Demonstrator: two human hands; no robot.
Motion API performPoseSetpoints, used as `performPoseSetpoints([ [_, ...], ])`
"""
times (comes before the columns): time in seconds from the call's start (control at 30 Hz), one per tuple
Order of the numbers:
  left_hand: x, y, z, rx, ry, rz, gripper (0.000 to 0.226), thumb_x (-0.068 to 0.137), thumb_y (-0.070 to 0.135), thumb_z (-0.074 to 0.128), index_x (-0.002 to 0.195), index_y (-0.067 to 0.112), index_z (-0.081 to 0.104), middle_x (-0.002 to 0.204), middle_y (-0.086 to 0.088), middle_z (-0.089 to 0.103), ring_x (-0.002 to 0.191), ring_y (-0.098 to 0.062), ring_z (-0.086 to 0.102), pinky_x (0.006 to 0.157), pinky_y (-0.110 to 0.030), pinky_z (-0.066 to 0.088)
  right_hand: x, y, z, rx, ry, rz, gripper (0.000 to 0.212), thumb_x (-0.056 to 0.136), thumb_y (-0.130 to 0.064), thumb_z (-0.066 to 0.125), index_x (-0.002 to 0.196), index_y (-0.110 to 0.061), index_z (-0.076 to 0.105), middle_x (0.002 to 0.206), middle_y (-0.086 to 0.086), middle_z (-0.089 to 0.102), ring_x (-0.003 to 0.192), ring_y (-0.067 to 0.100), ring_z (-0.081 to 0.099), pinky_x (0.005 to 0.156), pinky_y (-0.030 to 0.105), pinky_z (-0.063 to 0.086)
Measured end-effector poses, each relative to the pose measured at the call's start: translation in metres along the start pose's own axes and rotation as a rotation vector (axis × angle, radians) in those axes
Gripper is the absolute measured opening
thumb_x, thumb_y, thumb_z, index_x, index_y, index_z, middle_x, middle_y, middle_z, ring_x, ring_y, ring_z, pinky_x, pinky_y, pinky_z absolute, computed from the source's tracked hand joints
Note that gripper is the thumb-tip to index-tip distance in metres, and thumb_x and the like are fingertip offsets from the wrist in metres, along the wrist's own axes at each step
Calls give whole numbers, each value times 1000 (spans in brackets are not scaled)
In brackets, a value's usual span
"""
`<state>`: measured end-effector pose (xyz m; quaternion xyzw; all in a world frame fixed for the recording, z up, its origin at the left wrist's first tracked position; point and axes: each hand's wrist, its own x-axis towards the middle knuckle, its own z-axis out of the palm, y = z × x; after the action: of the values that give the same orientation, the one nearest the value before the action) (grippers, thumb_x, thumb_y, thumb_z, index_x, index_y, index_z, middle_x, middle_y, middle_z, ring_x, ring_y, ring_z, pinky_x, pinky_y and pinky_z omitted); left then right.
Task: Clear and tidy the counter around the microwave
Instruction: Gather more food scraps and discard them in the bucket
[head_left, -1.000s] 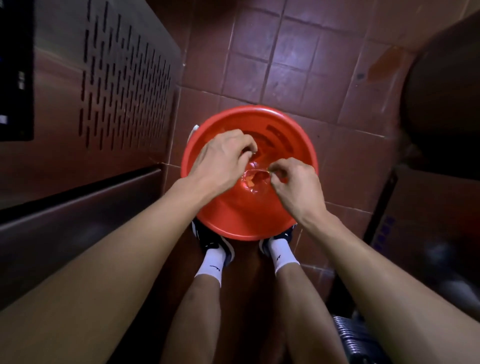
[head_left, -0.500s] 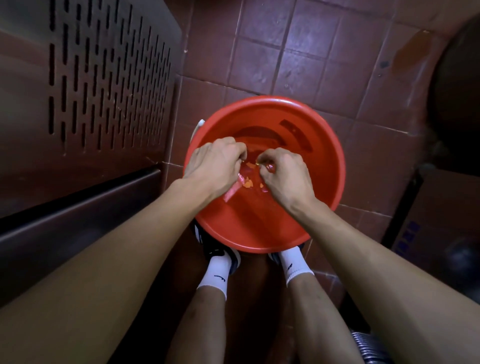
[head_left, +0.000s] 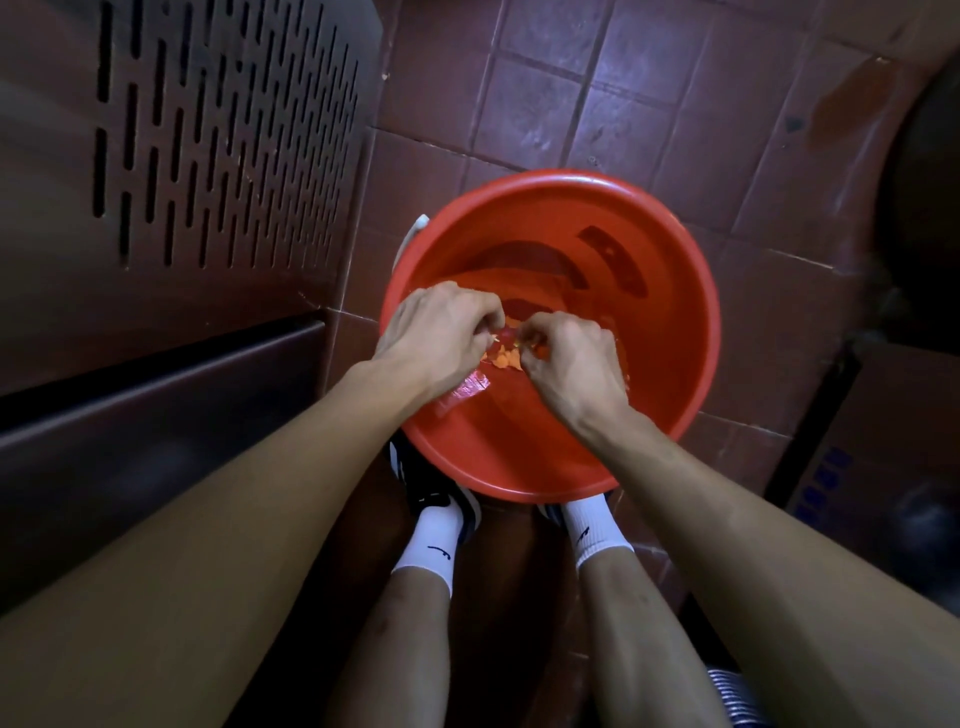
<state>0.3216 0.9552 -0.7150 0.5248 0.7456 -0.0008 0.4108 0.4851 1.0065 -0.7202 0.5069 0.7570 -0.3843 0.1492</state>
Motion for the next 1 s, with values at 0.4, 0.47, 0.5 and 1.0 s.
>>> performPoseSetpoints([
  [0.4,-18,7,5,158,-7,141,24,97,34,52,117,28,64,121,6,64,116,-20,52,100,-41,36,-17,5,3,-154,-43,-56,37,95,-28,51,130,-25,63,133,0,64,128,25,52,102,43,39],
  [0.47,-25,11,3,202,12,155,26,98,36,48,117,30,64,121,7,64,116,-19,52,100,-41,32,-24,5,-1,-183,-68,-54,40,95,-28,49,134,-24,60,141,0,58,132,25,49,105,43,38],
  [0.5,-29,13,1,222,20,160,26,98,37,46,116,30,64,120,8,64,116,-19,52,101,-41,31,-29,4,-4,-195,-79,-51,40,95,-28,49,134,-23,59,142,1,57,133,25,48,104,43,38],
  [1.0,-171,73,-98,181,47,151,37,89,38,41,114,23,64,118,3,65,117,-22,53,99,-47,40,-165,-67,-128,-224,-52,3,34,91,-20,49,122,-21,63,128,0,64,117,32,58,87,43,46],
])
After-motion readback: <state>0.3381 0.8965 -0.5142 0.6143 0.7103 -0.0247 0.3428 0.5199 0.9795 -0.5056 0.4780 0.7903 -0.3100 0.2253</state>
